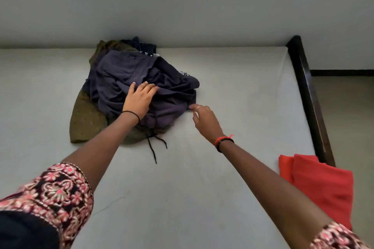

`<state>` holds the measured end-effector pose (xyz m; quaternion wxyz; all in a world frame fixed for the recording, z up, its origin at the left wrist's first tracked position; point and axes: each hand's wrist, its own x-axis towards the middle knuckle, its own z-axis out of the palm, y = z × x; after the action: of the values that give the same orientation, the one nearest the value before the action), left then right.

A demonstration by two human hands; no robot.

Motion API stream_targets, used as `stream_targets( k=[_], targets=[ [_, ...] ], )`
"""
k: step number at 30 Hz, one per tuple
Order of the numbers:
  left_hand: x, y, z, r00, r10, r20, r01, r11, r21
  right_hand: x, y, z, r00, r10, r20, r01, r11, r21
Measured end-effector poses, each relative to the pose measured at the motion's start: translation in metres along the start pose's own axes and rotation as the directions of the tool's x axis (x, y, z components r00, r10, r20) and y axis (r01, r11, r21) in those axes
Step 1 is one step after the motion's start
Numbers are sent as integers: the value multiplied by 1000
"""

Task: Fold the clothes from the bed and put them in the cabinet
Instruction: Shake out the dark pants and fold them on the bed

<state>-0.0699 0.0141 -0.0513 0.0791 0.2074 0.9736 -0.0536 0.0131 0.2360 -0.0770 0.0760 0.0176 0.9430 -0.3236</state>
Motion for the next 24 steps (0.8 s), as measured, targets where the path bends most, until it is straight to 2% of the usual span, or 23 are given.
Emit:
stream_targets(
  k=[2,5,7,9,11,14,17,19,24],
  targets=[
    [6,-11,1,996,26,81,-37,990,134,25,-25,13,999,-40,21,40,999,24],
    [11,-12,-1,995,93,25,-96,974,208,51,-56,29,997,-76,28,76,997,32],
    [14,-10,-5,996,86,-9,-82,973,215,61,-69,35,995,-90,30,90,996,19],
    [16,-13,-9,999,54,7,-54,983,174,66,-78,39,996,-75,40,74,997,13],
    [15,-17,-14,1000,17,18,-18,998,60,68,-82,39,998,-61,29,62,998,-9],
    [5,-16,-24,999,5,-38,-8,997,-77,64,-83,34,997,-68,41,70,996,-57],
    [-7,-11,-32,994,74,-74,-79,995,-61,61,-84,29,986,-68,153,86,989,-116],
    [-8,-15,-39,996,64,-65,-67,997,-46,64,-87,28,975,-67,210,107,977,-184],
    [-9,-24,-46,999,30,-13,-30,999,-29,85,-101,44,969,-8,245,77,958,-276]
  ],
)
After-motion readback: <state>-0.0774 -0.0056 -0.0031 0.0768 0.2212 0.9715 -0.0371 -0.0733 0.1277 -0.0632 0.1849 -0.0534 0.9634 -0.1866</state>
